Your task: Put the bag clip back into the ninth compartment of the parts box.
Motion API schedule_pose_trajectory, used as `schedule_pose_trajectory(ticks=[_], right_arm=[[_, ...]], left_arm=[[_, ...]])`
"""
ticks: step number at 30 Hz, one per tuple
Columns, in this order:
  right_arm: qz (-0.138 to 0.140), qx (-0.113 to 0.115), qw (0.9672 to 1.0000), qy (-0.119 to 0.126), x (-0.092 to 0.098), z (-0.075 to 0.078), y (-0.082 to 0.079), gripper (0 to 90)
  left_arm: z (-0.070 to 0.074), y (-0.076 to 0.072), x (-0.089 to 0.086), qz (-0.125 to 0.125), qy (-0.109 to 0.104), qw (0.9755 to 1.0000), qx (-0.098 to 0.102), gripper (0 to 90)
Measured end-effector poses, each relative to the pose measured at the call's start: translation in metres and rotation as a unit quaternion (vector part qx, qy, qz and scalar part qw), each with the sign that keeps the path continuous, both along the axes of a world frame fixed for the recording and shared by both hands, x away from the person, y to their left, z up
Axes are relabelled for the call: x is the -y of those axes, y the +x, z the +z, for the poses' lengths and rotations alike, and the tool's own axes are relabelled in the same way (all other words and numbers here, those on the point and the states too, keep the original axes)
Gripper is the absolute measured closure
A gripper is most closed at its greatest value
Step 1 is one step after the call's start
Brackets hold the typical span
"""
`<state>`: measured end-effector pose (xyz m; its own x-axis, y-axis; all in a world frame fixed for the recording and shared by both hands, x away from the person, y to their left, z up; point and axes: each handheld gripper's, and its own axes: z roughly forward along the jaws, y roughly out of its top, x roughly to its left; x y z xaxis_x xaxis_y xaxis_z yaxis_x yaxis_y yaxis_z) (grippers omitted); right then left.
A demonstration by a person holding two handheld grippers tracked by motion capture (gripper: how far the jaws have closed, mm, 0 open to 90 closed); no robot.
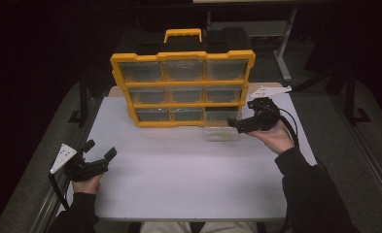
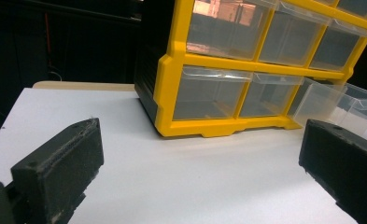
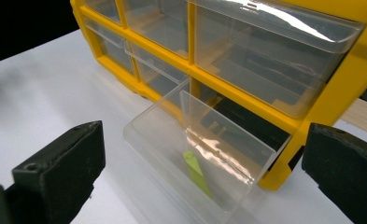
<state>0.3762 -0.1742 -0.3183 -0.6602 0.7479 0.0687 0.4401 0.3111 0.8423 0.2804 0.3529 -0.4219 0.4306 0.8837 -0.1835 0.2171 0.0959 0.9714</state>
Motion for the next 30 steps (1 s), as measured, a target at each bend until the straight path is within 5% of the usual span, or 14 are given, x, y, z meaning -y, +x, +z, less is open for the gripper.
schedule_pose_trajectory(ticks=[4, 16, 30], right_arm=[[0.003, 0.0, 0.9998, 0.017, 0.006, -0.002, -0.008, 0.0], [-0.005, 0.031, 0.9993, 0.019, 0.026, -0.018, -0.035, 0.0], [-0.024, 0.045, 0.9977, 0.046, 0.045, -0.03, -0.049, 0.0]], left_arm=[[0.0, 0.001, 0.001, 0.0, -0.002, 1.0, 0.0, 0.0], [0.0, 0.003, 0.003, -0.003, 0.0, 1.0, 0.0, 0.0], [0.0, 0.003, 0.002, -0.002, 0.002, 1.0, 0.001, 0.0]])
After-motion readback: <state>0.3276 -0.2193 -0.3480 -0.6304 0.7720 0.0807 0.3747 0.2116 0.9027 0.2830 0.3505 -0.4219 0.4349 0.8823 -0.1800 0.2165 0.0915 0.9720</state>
